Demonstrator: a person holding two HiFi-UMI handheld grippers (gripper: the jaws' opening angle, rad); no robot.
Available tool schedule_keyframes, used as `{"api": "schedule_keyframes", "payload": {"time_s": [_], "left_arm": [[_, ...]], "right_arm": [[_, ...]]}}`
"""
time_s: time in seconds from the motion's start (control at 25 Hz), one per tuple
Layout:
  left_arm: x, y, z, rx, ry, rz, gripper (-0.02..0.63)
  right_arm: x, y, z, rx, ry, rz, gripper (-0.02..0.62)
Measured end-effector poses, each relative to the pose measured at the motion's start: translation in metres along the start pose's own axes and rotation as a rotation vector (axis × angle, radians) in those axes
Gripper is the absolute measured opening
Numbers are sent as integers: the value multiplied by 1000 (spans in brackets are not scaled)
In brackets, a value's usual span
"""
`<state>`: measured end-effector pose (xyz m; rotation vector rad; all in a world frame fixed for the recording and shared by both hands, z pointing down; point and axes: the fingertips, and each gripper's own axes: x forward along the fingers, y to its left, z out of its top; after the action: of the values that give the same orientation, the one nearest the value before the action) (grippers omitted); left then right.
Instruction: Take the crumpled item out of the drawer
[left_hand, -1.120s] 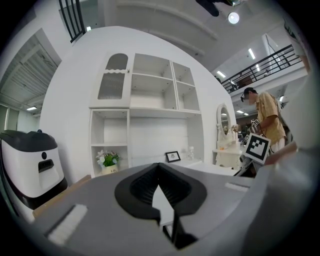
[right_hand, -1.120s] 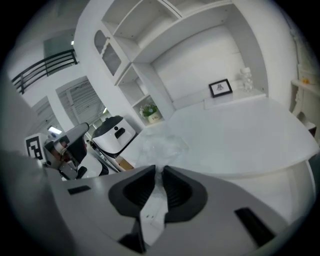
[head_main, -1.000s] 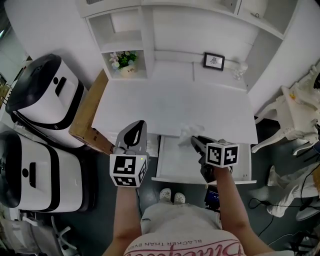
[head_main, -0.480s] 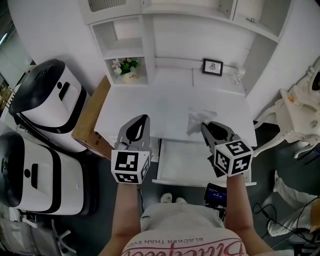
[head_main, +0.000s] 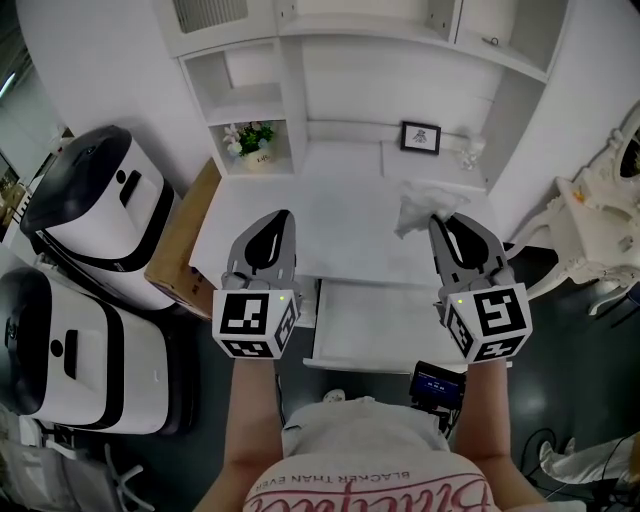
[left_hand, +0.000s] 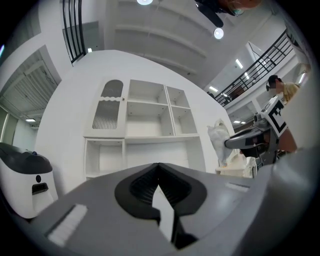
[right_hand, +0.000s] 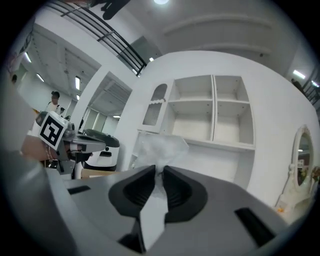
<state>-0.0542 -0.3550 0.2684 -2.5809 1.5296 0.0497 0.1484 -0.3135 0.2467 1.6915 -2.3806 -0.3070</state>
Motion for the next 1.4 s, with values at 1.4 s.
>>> {"api": "schedule_keyframes", "payload": {"time_s": [1.4], "left_arm": [[-1, -19, 57, 35, -140, -15, 10]], "right_arm": [[-57, -44, 36, -24, -93, -168, 52]]}}
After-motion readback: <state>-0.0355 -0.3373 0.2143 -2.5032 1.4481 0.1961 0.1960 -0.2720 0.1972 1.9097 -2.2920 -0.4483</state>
